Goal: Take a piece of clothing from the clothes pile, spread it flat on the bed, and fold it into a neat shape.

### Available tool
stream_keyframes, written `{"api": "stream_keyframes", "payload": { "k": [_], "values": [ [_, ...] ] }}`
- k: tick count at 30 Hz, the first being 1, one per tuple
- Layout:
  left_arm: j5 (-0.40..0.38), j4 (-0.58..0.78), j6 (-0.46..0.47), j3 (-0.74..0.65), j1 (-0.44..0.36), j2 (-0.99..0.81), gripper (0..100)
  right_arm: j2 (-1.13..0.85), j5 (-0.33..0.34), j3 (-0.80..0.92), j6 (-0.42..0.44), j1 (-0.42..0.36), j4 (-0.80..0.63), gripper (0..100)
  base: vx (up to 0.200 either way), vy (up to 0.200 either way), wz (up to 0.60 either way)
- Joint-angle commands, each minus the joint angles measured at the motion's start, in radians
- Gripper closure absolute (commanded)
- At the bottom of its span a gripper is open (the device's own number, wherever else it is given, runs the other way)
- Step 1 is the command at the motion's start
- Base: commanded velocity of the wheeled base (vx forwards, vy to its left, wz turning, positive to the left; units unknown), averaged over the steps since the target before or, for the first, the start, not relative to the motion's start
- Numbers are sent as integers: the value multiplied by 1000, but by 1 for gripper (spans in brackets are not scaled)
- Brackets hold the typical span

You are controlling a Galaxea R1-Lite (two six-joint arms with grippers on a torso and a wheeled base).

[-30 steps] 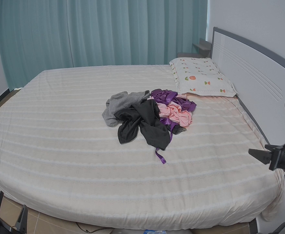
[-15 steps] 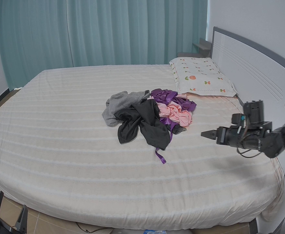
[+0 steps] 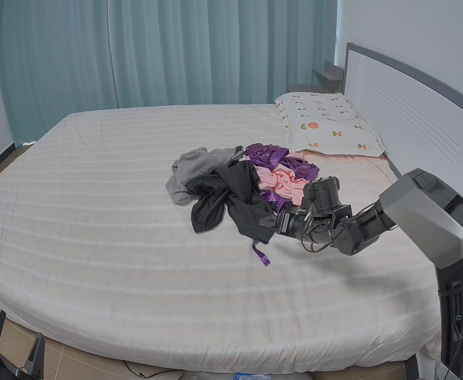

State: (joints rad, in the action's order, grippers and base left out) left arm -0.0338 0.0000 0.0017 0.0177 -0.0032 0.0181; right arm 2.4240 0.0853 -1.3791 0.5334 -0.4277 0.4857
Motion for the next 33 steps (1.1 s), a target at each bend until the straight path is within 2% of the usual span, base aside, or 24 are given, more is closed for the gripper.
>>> {"api": "stream_keyframes", "payload": {
  "k": [1,12,19,31,32,33],
  "values": [
    [0,0,0,-16,-1,-17,0,119,-2,-93,34,-28,-18,0,0,0,0],
    [0,0,0,-16,0,-17,0,234,-18,-325,200,-45,-134,0,0,0,0],
    [0,0,0,-16,-1,-17,0,263,-24,-379,231,-40,-156,0,0,0,0],
    [0,0,0,-16,-1,-17,0,326,-76,-508,260,-40,-225,0,0,0,0],
    [0,0,0,-16,0,-17,0,326,-76,-508,261,-40,-225,100,0,0,0],
    [0,0,0,-16,0,-17,0,326,-79,-515,275,-42,-230,100,0,0,0]
  ]
}}
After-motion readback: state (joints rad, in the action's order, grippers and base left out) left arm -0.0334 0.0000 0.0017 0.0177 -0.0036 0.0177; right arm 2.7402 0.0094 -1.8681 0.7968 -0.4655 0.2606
